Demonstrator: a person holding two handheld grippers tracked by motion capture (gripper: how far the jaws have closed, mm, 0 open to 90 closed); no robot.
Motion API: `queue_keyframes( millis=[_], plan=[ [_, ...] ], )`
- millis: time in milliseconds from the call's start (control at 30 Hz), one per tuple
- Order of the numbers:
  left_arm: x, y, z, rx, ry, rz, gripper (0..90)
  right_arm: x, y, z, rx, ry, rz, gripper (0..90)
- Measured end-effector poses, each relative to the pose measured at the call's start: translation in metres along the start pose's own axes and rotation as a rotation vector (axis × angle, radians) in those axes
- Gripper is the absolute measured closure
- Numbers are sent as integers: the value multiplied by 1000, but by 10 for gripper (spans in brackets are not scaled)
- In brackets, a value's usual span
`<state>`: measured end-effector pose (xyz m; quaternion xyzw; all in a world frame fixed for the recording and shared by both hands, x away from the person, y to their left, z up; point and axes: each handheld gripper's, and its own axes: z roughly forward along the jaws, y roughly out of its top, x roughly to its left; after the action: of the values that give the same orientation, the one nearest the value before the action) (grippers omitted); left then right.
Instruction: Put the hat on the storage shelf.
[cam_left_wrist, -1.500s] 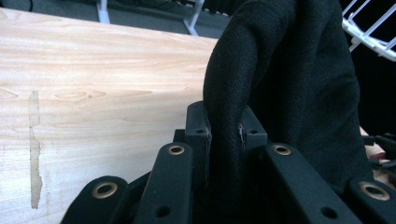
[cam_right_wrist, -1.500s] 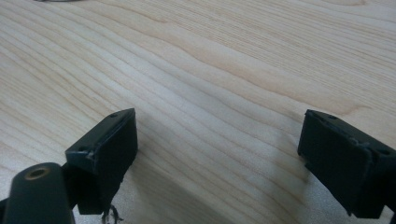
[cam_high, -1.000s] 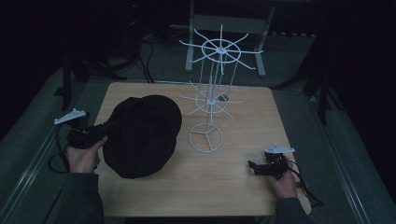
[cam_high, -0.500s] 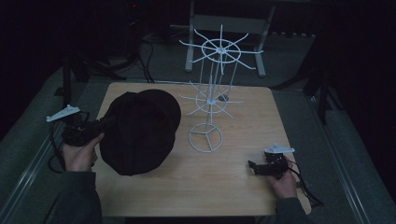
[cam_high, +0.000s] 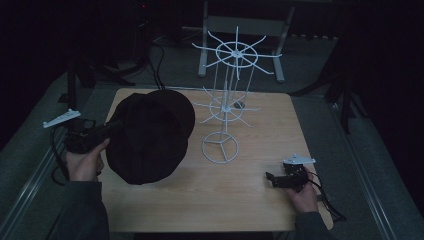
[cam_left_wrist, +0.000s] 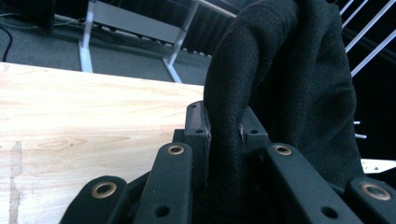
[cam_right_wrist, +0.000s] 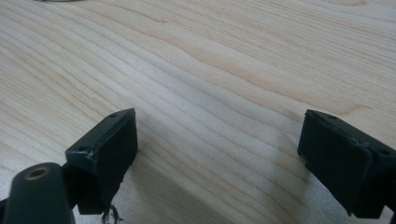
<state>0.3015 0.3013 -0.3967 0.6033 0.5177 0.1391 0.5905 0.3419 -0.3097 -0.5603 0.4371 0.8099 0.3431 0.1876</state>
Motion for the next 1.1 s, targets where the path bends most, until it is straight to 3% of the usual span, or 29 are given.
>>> queue_keyframes(
  millis=[1100],
  plan=[
    [-6,18,4,-94,-96,-55,792,0,0,0,-1,0,-2,118]
  ],
)
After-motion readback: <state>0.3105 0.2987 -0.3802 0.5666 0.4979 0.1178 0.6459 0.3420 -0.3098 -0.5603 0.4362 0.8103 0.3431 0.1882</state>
